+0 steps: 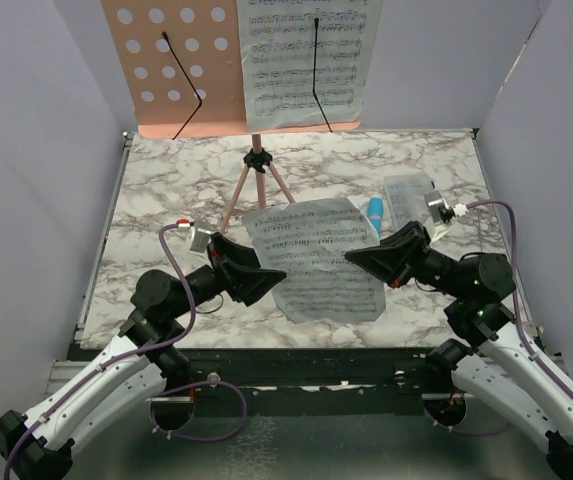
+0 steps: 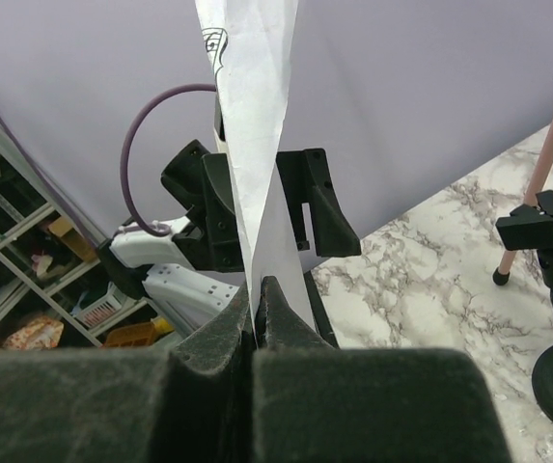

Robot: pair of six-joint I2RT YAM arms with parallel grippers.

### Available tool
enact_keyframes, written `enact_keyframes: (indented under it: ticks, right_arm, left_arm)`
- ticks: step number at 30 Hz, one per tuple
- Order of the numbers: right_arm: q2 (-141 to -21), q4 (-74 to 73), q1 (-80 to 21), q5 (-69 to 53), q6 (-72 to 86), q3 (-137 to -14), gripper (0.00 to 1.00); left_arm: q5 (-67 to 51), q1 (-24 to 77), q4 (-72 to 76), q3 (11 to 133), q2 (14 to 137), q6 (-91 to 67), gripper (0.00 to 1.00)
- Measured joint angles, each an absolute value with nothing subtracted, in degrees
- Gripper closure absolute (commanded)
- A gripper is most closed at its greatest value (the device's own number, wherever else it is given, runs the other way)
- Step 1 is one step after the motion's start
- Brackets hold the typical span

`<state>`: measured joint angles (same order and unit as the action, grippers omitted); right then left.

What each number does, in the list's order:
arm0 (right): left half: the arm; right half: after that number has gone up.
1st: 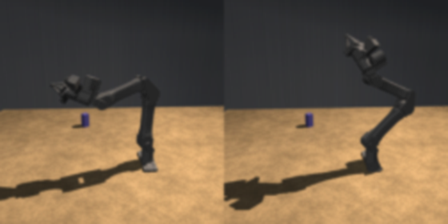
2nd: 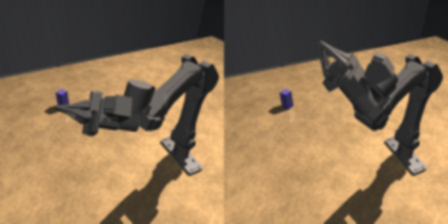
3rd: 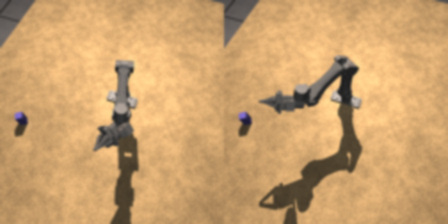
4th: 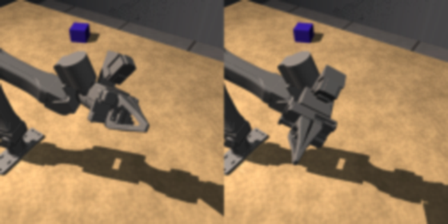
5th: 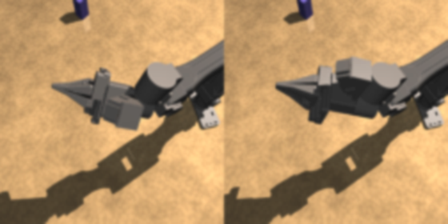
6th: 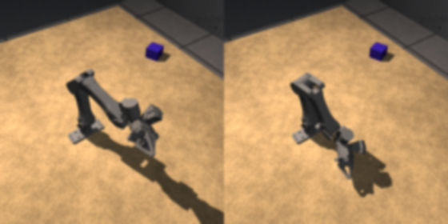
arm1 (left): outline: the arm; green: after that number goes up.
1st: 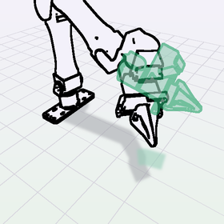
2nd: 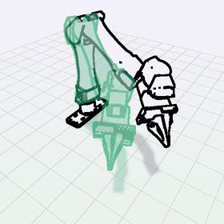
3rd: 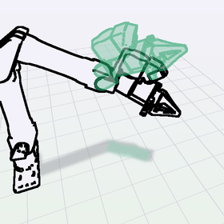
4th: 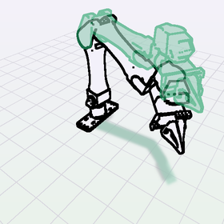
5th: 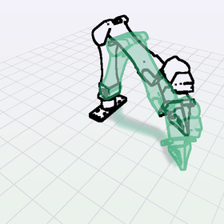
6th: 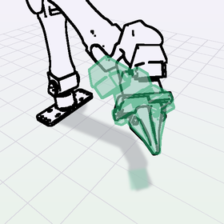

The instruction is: Set up the instrument practice props

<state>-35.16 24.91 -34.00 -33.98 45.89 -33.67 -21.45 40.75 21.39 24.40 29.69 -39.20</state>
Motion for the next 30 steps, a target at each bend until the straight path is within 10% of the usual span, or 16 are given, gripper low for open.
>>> enact_keyframes:
  ticks: [30]
  right_arm:
    - [-42.3, 3.8, -34.0, -35.6, 31.4, -42.9, 1.0]
  left_arm:
    - [-16.2, 40.8, 6.6, 28.5, 27.4, -34.2, 0.21]
